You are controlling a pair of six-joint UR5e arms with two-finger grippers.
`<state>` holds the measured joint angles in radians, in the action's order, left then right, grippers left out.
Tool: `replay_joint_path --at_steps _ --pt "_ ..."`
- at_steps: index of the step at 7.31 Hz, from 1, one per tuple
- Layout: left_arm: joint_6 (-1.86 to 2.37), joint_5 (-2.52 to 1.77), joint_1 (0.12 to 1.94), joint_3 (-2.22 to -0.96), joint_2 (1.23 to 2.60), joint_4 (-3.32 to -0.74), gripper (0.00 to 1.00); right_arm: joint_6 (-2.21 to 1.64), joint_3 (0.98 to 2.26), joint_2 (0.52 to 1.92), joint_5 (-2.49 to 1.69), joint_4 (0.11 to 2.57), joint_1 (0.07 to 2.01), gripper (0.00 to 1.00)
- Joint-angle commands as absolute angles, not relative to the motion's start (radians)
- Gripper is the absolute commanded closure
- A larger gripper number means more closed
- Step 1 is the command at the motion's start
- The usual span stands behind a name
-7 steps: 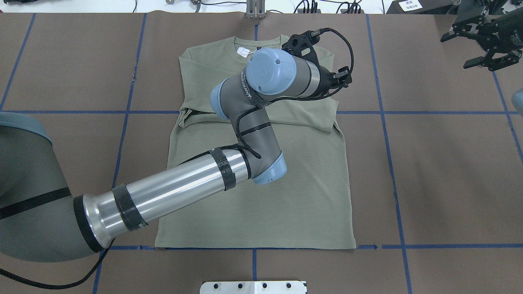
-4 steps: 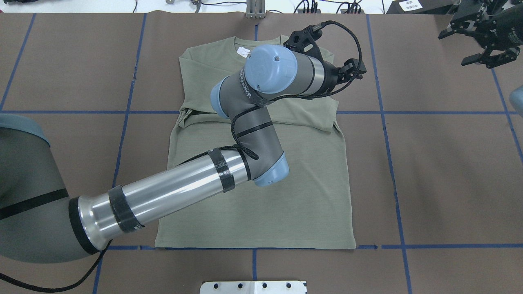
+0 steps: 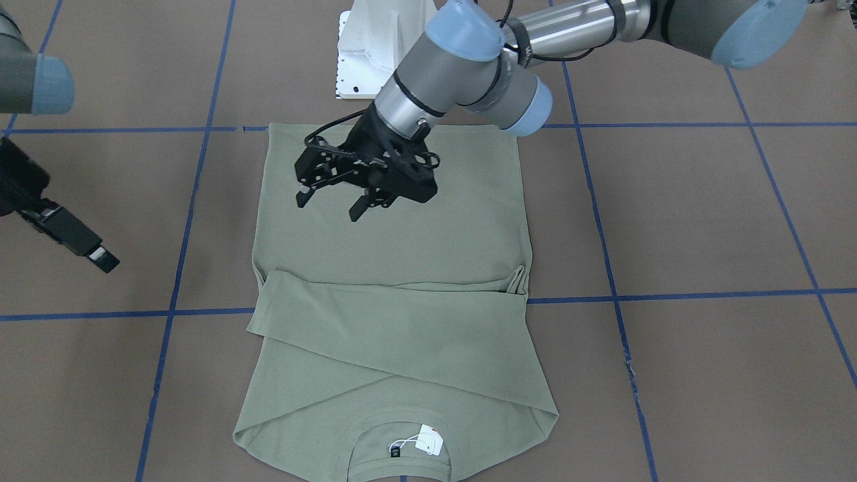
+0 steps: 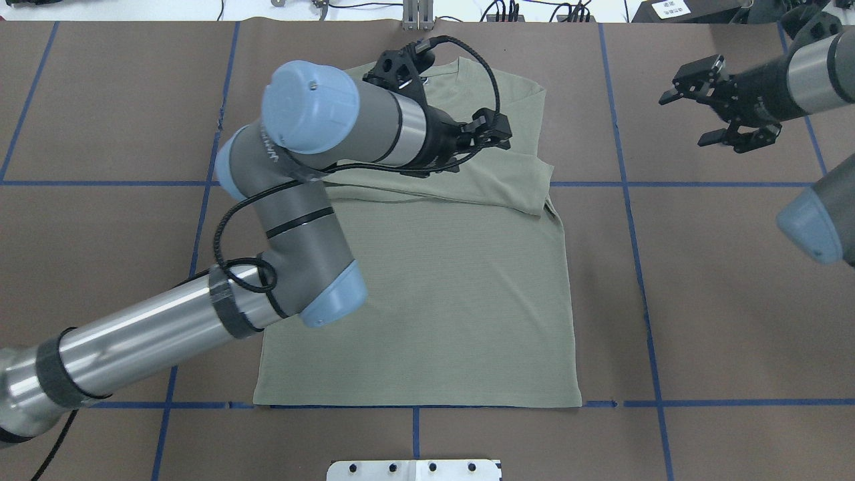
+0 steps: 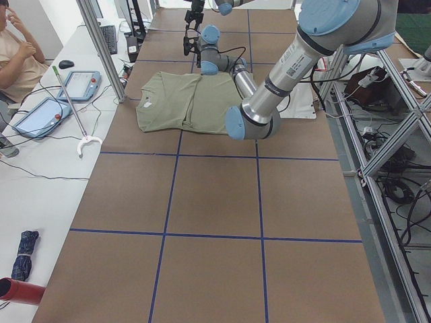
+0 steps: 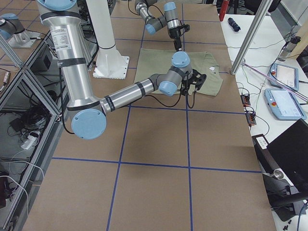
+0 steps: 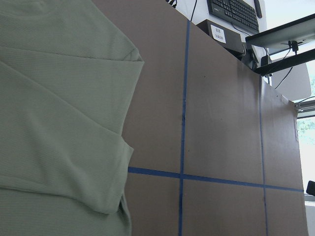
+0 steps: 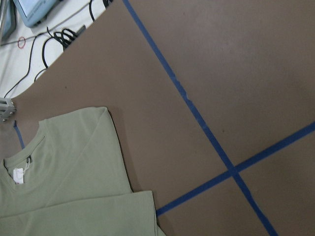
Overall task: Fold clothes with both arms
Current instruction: 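Release the sleeve with the left gripper while the right gripper moves to the hem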
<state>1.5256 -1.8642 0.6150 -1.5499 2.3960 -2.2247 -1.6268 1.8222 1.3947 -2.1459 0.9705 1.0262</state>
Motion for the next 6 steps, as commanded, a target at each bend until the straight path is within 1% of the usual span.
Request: replay_joint_path --at_steps 1,2,3,4,6 --pt "1.342 -1.931 0.666 -1.864 2.213 -1.978 0.12 -1.751 2.012 1.547 -1.928 0.974 0.774 0.00" --pt "1.335 -1.959 0.689 -1.917 2.153 -1.961 0.12 -1.803 2.051 1.566 -1.828 0.977 0.667 0.00" --pt "1.321 -1.968 0.689 -1.936 2.108 -1.968 0.12 -1.868 2.078 1.559 -1.678 1.050 0.528 0.00" --pt "1.319 -1.968 0.696 -1.940 2.105 -1.967 0.12 -1.890 2.118 1.555 -1.523 1.146 0.397 0.00" --pt "1.318 -1.962 0.698 -1.934 2.080 -1.973 0.12 -1.997 2.126 1.555 -1.476 1.169 0.269 0.01"
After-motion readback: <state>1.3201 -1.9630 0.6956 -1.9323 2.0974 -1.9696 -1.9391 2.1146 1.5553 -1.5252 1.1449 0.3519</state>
